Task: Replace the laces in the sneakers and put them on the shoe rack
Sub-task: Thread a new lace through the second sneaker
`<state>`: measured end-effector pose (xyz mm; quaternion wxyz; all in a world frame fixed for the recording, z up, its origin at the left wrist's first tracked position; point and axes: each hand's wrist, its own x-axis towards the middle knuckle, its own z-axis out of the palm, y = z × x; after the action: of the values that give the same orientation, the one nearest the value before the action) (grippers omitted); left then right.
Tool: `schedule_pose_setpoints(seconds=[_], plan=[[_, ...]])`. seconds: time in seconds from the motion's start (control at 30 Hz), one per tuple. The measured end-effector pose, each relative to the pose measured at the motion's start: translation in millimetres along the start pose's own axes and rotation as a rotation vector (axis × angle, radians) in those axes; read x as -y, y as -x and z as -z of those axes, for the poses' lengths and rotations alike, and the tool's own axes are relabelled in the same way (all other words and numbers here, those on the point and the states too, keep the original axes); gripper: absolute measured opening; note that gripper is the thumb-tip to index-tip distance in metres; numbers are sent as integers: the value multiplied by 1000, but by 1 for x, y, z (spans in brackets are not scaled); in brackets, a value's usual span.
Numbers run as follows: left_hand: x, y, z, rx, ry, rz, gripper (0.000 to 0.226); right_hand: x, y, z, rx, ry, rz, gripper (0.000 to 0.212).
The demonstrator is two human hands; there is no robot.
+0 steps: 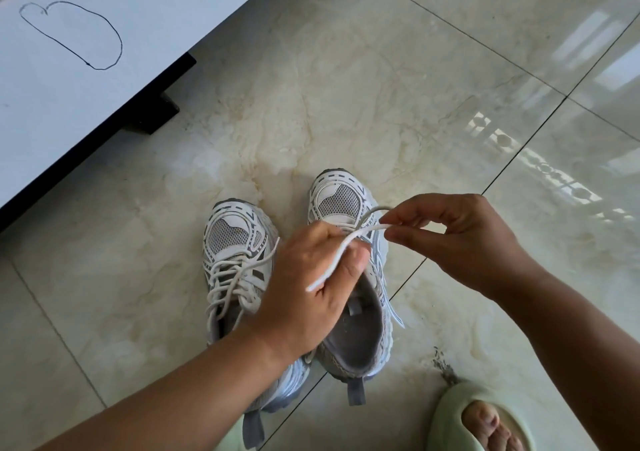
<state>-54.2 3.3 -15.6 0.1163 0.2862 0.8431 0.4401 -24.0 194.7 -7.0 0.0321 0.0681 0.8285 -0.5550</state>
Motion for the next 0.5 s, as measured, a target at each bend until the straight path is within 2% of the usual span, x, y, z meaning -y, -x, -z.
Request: schedule_pose_setpoints(seconds=[0.1,0.17,0.23,0.37,0.43,0.5], plan=[[-4,2,4,-59,102,58,40,-2,-2,1,-6,58,2,12],[-2,4,6,-101,126,7,34,-5,-2,2,-17,79,-16,12],[0,6,8,-159,65,-45,21,-7,-3,2,-20,81,-43,11],[7,9,12,-253,-29,-2,17,-14,-4,-1,-71,203,-62,17],[9,9,13,-252,-38,-7,16,-11,-3,-3,-100,315,-22,21],[7,6,11,-232,-76,-50,15,-3,1,-8,-46,277,96,32]])
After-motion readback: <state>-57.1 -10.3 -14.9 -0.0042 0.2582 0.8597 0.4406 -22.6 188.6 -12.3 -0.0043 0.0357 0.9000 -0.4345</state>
